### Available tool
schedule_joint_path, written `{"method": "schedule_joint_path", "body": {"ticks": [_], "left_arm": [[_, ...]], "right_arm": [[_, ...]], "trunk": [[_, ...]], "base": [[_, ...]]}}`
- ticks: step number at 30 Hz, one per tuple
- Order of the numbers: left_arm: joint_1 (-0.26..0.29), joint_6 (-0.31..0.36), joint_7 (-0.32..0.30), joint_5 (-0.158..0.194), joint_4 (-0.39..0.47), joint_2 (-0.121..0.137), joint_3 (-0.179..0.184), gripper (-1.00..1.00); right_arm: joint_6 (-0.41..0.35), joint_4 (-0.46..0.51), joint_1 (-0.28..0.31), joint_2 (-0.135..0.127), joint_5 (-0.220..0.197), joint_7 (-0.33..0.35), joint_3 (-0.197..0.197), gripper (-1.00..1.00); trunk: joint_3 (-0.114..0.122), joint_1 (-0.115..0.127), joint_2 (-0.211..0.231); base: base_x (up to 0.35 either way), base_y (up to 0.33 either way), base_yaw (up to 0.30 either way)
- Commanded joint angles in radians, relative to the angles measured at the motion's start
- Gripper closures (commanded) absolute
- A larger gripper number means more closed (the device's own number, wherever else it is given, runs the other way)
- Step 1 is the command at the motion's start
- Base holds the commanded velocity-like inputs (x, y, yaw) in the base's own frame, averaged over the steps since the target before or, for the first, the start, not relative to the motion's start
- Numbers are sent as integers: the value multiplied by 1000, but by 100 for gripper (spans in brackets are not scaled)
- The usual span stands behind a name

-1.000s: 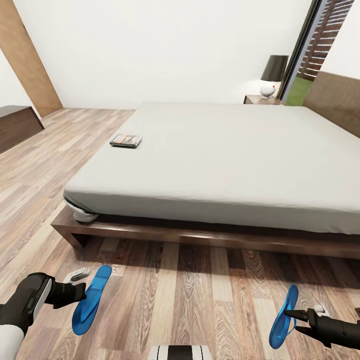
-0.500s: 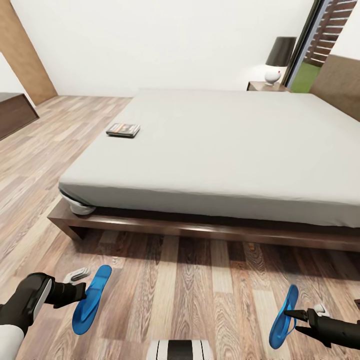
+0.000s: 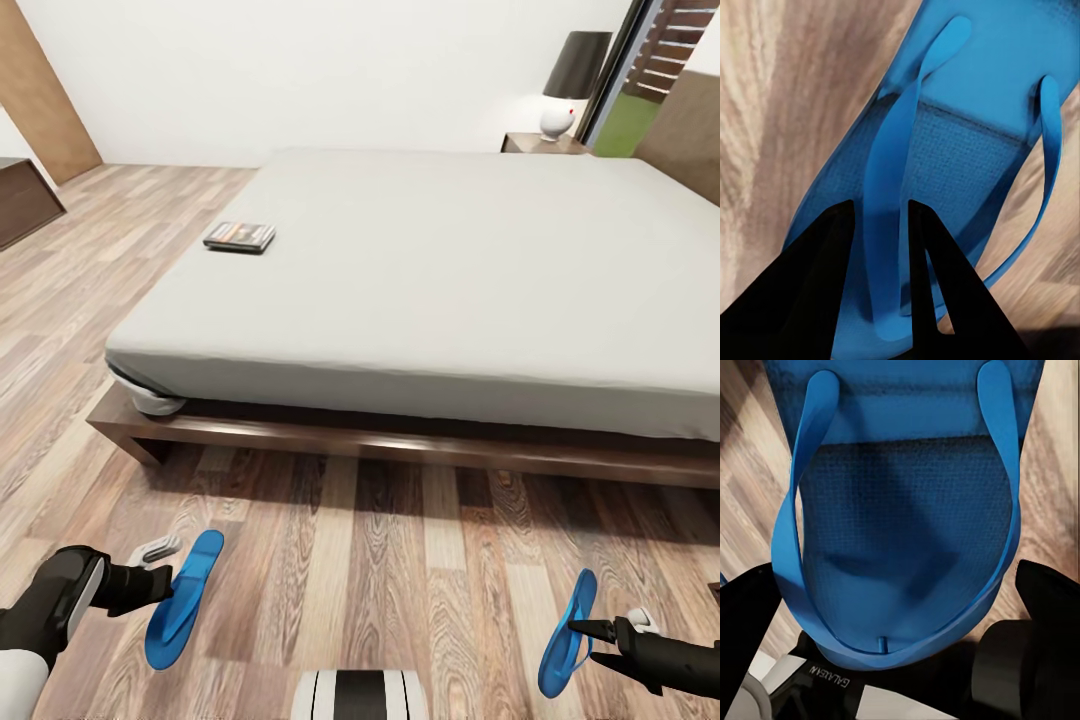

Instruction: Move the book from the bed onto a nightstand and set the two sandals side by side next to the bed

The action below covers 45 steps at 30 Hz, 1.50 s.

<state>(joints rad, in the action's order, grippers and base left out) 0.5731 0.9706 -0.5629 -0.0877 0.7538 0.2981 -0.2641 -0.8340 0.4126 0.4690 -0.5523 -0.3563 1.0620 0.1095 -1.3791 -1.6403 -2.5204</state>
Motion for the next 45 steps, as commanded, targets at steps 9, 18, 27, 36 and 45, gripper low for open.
{"method": "schedule_joint_path", "body": {"ticks": [9,18,27,36,45], "left_arm": [[-1,1,-7,-8,1,-1,-5,100],[-7,-87,-5,-1,-2,-20,-9,100],[-9,-130,-5,-1,-23,-29,-31,100],[-9,-135,-5,-1,-24,-28,-43,100],[-9,-135,-5,-1,-24,-28,-44,100]], "right_arm": [[-5,0,0,0,-1,2,2,100],[-5,0,0,0,-1,2,1,100],[-5,0,0,0,-1,1,2,100],[-5,0,0,0,-1,1,1,100],[-5,0,0,0,-1,1,2,100]], "trunk": [[-16,-2,-1],[-16,-2,-1],[-16,-2,-1],[-16,-2,-1],[-16,-2,-1]], "base": [[0,0,0],[126,0,0],[105,0,0],[92,34,0],[189,145,0]]}}
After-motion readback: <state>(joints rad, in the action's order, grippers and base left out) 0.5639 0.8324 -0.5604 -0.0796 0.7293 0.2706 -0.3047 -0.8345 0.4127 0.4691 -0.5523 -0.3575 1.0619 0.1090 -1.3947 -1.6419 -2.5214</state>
